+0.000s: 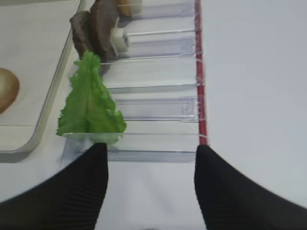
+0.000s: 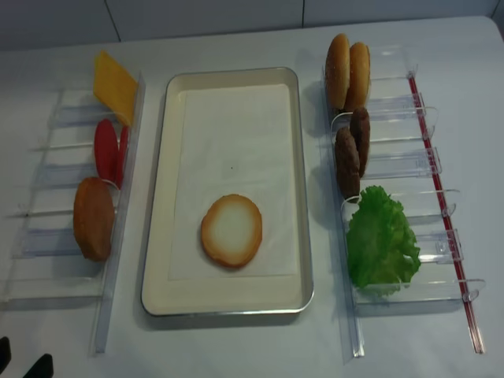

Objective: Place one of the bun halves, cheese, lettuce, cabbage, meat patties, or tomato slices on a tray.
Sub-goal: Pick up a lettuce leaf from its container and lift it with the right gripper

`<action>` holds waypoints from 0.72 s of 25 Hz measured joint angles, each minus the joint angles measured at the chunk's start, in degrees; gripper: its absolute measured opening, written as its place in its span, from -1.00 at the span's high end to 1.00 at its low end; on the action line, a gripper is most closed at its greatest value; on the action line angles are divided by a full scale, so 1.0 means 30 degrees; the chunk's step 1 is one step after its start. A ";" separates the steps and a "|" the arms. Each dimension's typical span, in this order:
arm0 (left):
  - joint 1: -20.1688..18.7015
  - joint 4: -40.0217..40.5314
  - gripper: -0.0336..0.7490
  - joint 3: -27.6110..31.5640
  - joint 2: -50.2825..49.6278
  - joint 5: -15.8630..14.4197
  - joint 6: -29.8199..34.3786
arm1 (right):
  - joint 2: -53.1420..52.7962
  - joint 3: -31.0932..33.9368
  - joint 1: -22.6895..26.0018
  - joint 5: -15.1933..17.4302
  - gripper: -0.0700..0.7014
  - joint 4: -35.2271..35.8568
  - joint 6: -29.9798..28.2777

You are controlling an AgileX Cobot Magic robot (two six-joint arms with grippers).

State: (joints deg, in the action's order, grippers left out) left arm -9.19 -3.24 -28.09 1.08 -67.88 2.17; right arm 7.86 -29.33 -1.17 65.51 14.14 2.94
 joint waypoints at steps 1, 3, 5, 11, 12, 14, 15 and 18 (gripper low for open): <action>0.0000 0.0000 -0.01 0.0000 0.0000 0.0000 0.0000 | 0.1128 -0.0236 0.0000 0.0000 -0.22 0.0548 0.0000; 0.0000 0.0000 -0.01 0.0000 0.0000 0.0000 0.0000 | 0.2779 -0.0675 0.0000 0.0000 -0.22 0.1540 0.0000; 0.0000 0.0000 -0.01 0.0000 0.0000 0.0000 0.0000 | 0.4682 -0.1035 0.0000 -0.0280 -0.22 0.2327 -0.0045; 0.0000 0.0000 -0.01 0.0000 0.0000 0.0000 0.0000 | 0.9260 -0.1227 0.0000 -0.1545 -0.22 0.4467 -0.1676; 0.0000 0.0000 -0.01 0.0000 0.0000 0.0000 0.0000 | 0.9943 -0.1227 0.0000 -0.1803 -0.22 0.4707 -0.1888; 0.0000 0.0000 -0.01 0.0000 0.0000 0.0000 0.0000 | 1.1134 -0.1227 0.0000 -0.2193 -0.22 0.5239 -0.2208; 0.0000 0.0000 -0.01 0.0000 0.0000 0.0000 0.0000 | 1.1873 -0.1227 0.0000 -0.2376 -0.22 0.5573 -0.2375; 0.0000 0.0000 -0.01 0.0000 0.0000 0.0000 0.0000 | 1.3510 -0.1273 0.0000 -0.2639 -0.22 0.6350 -0.2940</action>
State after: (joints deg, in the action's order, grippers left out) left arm -9.19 -3.24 -28.09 1.08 -67.88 2.17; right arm 48.39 -33.15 -1.17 57.59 33.19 -5.88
